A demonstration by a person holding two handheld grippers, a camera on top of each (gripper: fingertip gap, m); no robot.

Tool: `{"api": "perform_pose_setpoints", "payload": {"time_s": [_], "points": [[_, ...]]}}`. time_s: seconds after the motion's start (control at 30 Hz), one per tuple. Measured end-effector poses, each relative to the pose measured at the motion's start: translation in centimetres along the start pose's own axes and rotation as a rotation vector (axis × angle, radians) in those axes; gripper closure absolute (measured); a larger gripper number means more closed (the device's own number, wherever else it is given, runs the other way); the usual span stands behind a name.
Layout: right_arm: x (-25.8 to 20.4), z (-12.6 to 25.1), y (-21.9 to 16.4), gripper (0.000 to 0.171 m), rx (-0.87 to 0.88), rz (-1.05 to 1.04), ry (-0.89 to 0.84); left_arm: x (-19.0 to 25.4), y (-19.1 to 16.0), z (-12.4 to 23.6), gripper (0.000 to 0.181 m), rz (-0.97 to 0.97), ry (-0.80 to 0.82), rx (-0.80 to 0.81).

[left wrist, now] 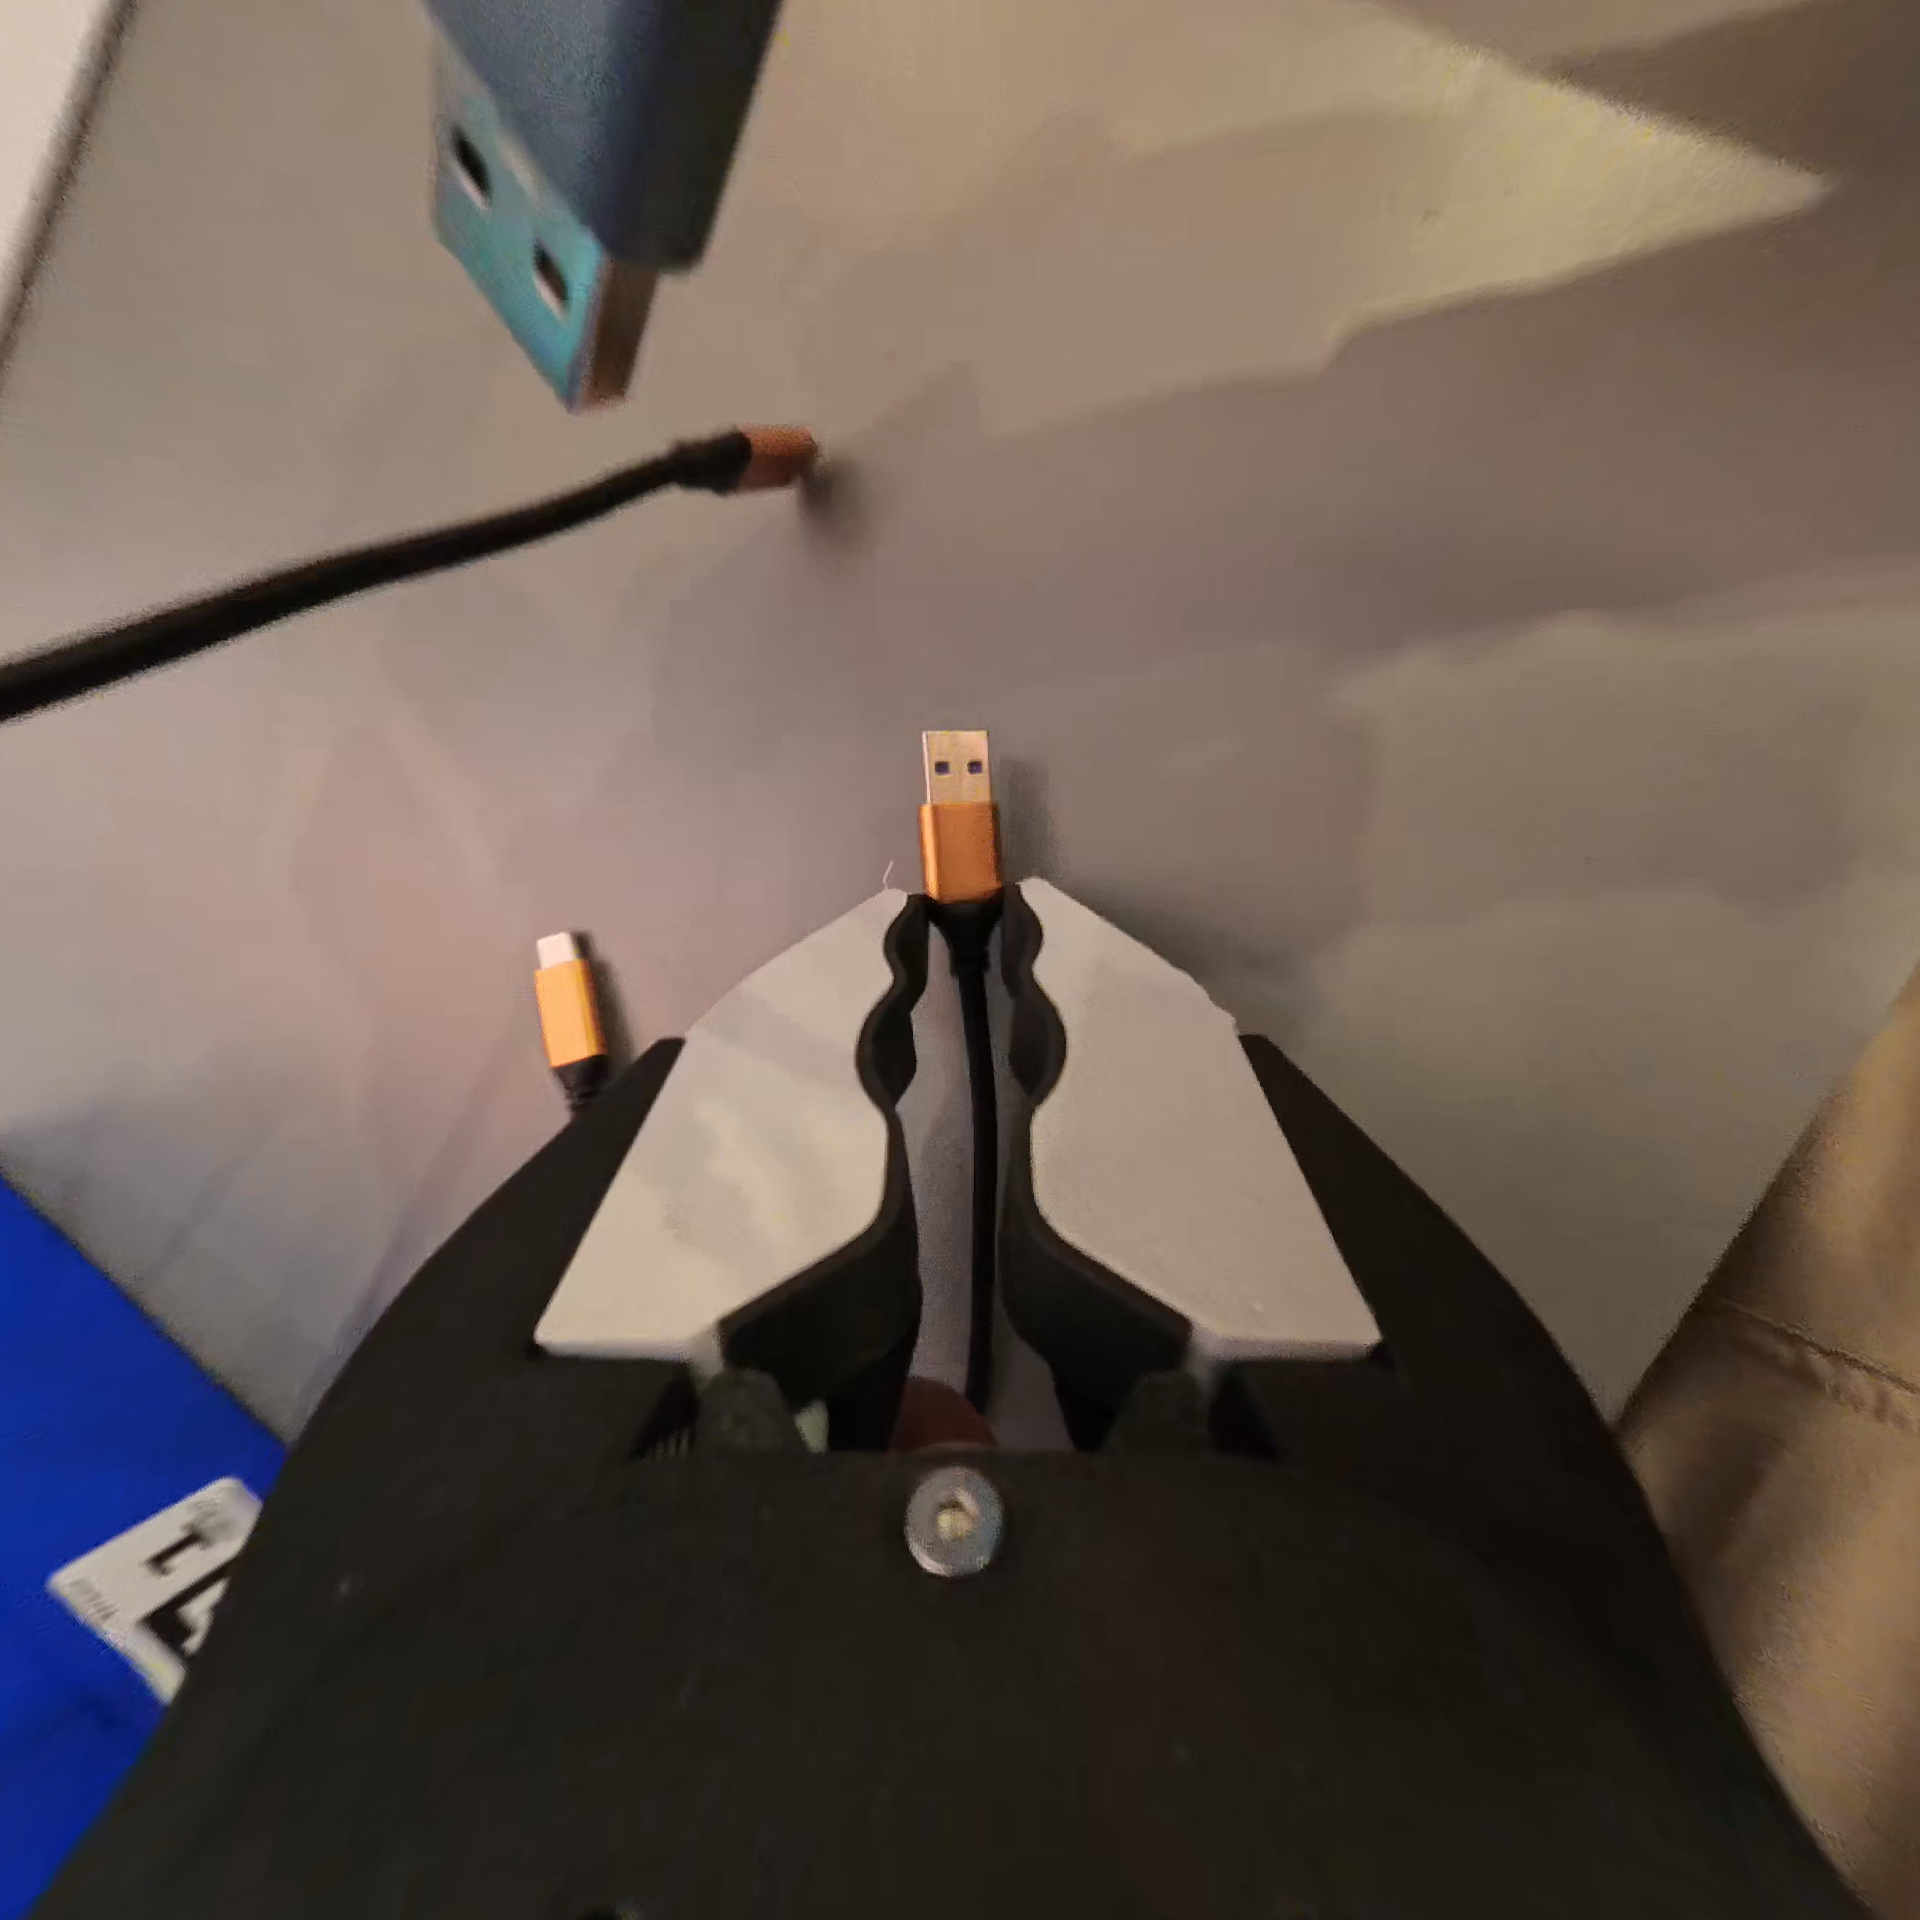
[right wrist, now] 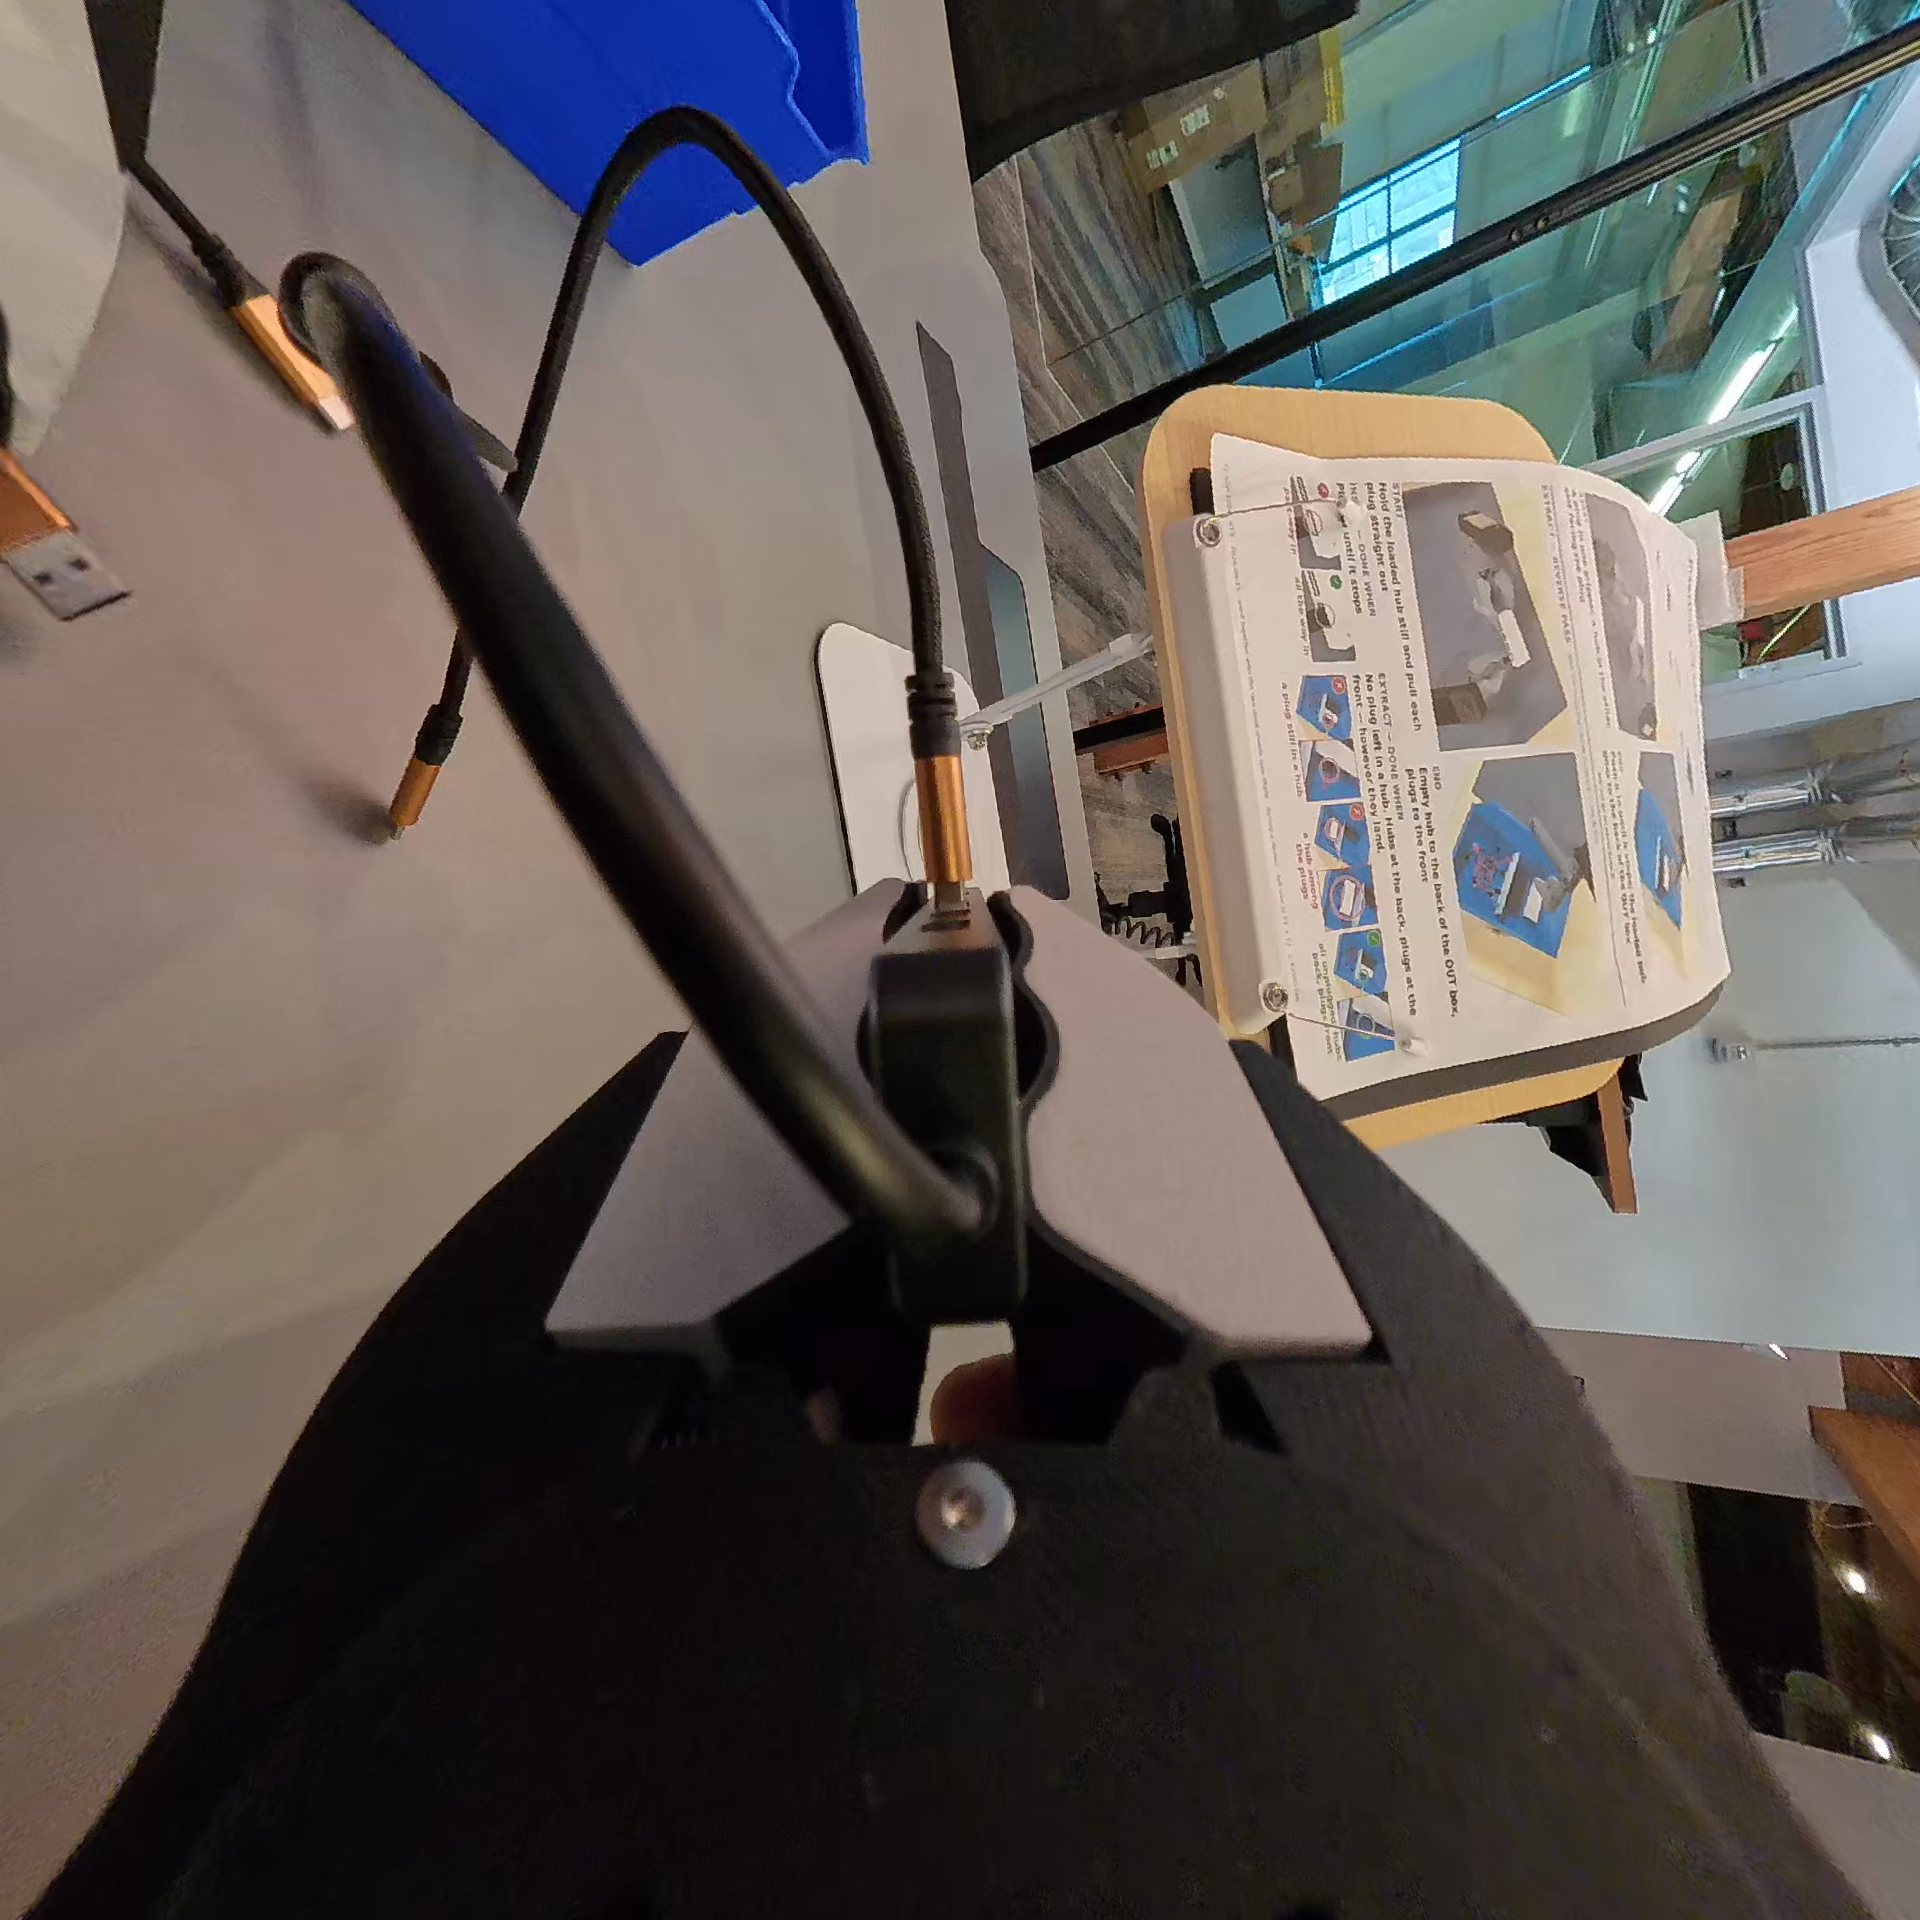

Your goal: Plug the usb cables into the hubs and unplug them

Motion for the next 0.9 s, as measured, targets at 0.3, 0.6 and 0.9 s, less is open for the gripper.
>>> {"api": "perform_pose_setpoints", "payload": {"time_s": [0.3, 0.6, 0.9], "points": [[0.5, 0.5, -0.6, 0.159, 0.017, -0.027, -0.019, -3.9, 5.9, 5.0, 0.167, -0.381, 0.381, 0.160], [-1.2, -0.4, 0.4, 0.159, 0.037, -0.009, 0.053, -6.4, 12.7, 12.3, 0.168, -0.857, 0.759, 0.192], [-2.1, -0.7, 1.9, 0.159, 0.059, -0.002, 0.091, -4.2, 16.5, 8.6, 0.167, -1.329, 0.736, 0.124]]}}
Point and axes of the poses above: each gripper's, where its closed fingertips meet, z back along the fingers, y out of its top, x = y × z across the jaws, the point moved 1 cm from there along z, back along the fingers, and after that the axes turned 15 degrees about x, right-handed, at the moved point
